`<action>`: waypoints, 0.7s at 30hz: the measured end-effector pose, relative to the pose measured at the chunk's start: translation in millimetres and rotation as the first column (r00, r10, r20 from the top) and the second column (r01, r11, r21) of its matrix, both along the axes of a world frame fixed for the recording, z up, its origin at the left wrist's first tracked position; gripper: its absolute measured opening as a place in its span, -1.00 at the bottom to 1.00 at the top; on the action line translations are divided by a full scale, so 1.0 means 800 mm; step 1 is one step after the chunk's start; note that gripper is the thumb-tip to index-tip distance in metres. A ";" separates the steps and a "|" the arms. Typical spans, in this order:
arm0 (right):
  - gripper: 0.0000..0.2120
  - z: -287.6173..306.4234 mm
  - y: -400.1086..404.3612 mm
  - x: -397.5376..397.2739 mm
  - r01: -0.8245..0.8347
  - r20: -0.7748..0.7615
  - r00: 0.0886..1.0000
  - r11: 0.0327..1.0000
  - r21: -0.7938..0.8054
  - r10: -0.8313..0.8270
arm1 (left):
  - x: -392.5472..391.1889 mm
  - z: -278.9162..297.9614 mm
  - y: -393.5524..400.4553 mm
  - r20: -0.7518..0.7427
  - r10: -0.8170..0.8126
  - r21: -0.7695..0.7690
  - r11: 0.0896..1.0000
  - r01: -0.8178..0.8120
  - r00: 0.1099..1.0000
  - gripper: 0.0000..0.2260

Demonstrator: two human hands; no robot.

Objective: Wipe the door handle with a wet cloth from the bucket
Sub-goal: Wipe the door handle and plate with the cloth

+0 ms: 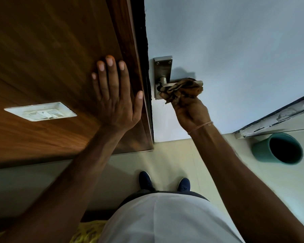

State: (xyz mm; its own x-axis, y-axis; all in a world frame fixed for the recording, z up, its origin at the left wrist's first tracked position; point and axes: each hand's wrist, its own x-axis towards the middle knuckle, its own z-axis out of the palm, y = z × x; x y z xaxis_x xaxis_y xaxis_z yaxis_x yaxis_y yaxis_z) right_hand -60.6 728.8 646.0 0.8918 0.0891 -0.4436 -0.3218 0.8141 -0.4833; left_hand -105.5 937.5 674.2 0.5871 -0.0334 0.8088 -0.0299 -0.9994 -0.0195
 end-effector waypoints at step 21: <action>-0.77 0.005 0.045 -0.017 -0.174 0.086 0.983 0.977 0.127 0.164 | -0.010 0.028 0.008 0.016 -0.032 -0.121 0.992 0.033 0.999 -0.30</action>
State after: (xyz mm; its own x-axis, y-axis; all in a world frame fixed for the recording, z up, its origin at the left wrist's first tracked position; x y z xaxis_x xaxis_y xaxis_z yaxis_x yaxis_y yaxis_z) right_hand -74.3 765.1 650.3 0.8889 0.2950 -0.3504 -0.4271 0.8101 -0.4016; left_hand -113.1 943.5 696.9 0.5756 0.0466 0.8164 -0.0630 -0.9929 0.1011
